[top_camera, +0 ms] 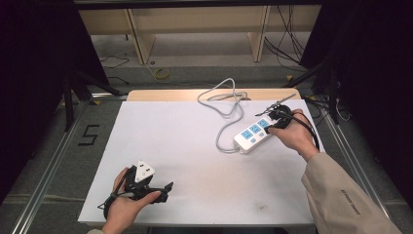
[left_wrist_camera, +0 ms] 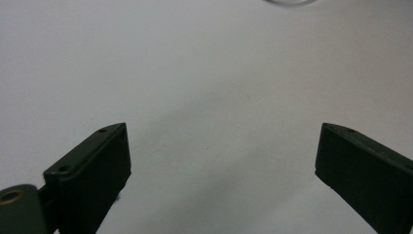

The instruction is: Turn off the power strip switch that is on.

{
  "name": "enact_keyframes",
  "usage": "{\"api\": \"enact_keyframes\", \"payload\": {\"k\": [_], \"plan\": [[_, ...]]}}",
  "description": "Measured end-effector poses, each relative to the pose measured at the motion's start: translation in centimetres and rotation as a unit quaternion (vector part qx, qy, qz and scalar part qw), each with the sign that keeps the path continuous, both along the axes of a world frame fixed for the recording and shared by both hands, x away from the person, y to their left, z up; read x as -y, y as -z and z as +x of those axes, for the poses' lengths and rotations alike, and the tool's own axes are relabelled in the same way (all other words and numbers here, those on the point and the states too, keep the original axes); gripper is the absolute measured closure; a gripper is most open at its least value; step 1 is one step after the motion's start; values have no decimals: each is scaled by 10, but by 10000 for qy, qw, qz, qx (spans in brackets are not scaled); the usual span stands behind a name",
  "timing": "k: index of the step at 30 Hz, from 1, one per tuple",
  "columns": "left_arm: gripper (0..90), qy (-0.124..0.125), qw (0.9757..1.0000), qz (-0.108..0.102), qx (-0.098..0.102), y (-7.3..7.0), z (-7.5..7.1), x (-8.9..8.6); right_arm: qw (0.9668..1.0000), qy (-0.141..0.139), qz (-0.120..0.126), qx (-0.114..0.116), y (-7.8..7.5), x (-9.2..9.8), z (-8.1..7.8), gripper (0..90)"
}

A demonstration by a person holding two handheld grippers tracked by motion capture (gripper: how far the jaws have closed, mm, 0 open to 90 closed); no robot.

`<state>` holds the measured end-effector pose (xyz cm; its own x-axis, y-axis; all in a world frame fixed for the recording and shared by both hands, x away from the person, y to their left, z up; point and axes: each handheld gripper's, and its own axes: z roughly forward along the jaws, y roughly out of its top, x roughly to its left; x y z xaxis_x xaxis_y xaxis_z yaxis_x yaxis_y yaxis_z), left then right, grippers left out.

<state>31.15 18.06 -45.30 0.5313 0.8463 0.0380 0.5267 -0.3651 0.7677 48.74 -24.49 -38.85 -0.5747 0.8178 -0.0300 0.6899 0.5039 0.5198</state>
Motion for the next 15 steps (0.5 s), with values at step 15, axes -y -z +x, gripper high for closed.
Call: {"api": "enact_keyframes", "payload": {"k": [15], "plan": [[57, 6, 10000, -7, -2, 0, 0, 0, 9998, 46, -81, -175, 5, -3, 11, 900]]}}
